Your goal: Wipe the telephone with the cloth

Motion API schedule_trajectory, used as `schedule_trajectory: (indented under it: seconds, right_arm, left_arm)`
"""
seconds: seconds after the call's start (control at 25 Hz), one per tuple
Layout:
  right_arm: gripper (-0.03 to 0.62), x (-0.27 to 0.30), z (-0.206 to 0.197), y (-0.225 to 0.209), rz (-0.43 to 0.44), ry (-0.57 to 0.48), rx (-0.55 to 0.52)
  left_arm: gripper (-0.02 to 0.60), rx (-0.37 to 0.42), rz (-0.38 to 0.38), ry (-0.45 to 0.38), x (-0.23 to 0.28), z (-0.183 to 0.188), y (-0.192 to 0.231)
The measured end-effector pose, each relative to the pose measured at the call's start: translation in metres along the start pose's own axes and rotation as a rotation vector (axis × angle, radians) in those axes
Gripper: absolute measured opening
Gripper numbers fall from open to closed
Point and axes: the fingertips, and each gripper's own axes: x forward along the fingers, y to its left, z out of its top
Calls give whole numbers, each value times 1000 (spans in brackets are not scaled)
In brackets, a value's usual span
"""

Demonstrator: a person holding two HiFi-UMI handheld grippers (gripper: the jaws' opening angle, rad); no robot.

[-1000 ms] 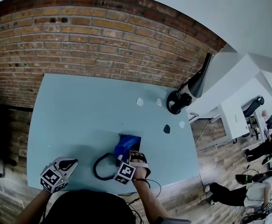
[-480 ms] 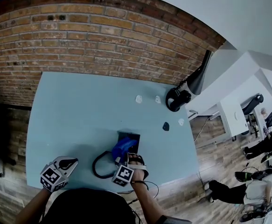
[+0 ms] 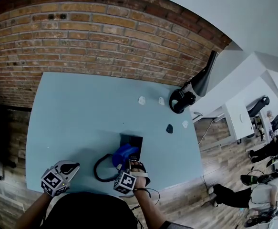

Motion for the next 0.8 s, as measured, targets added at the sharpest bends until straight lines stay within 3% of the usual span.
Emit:
schedule_trajectory:
  seconds: [0.32, 0.44, 0.52, 0.64, 0.72, 0.8]
  right_arm:
    - [106, 1, 6, 16, -9, -65, 45]
    - [106, -4, 7, 26, 40, -110, 76]
    - [110, -10, 9, 30, 100, -168, 178]
    - [126, -21, 14, 24, 172, -326, 438]
    - [129, -33, 18, 6, 162, -453, 584]
    - [130, -43, 16, -21, 97, -530, 646]
  left_arm:
    - [21, -1, 0, 12, 0, -4, 0]
    - [21, 1, 3, 13, -1, -4, 1]
    - [21, 2, 8, 13, -2, -2, 3]
    - [21, 2, 21, 13, -6, -1, 8]
    - [21, 1, 31, 18, -9, -2, 11]
    - [21, 0, 39, 20, -11, -2, 14]
